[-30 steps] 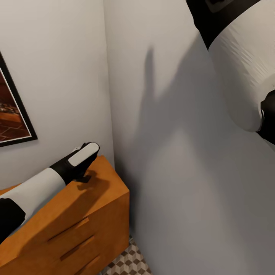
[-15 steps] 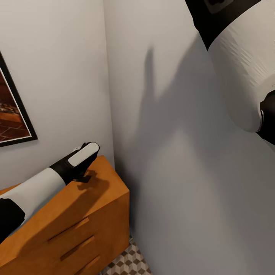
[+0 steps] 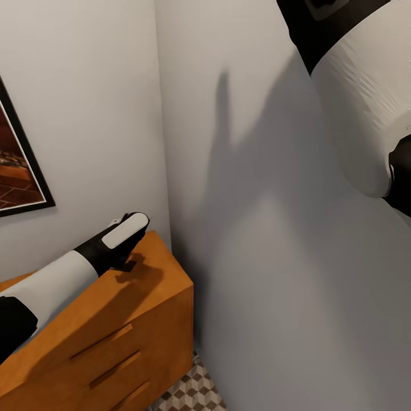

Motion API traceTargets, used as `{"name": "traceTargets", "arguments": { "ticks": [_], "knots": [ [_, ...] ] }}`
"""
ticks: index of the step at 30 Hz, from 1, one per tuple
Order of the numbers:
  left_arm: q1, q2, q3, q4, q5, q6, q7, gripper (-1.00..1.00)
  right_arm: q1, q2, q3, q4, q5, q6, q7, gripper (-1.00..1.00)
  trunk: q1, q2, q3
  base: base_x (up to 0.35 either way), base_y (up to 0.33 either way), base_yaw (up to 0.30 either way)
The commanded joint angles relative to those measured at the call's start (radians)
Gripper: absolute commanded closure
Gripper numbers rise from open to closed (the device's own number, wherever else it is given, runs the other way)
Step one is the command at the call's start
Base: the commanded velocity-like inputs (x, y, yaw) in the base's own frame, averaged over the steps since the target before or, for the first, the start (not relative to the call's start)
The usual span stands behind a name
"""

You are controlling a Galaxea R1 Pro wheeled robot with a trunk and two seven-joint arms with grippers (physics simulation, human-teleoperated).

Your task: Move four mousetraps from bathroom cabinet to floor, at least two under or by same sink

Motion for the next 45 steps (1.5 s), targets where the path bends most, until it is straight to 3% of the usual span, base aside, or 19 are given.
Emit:
{"name": "traceTargets", "arguments": {
  "ticks": [1, 5, 45],
  "knots": [
    [-0.002, 0.002, -0.005, -0.003, 0.004, -0.006, 0.001, -1.00, -0.001, 0.000, 0.003, 0.000, -0.001, 0.001, 0.004, 1.00, 0.000, -0.001, -0.002, 0.000, 0.000, 0.000],
    [-0.002, 0.004, -0.004, -0.021, 0.004, -0.006, 0.001, -1.00, -0.001, 0.000, 0.003, 0.000, -0.001, 0.001, 0.004, 1.00, 0.000, -0.001, -0.002, 0.000, 0.000, 0.000],
    [-0.003, 0.007, -0.004, -0.043, 0.004, -0.006, 0.003, -1.00, 0.010, 0.000, 0.003, 0.000, -0.001, 0.001, 0.004, 1.00, 0.154, -0.281, -0.127, 0.000, 0.000, 0.000]
  ]
}}
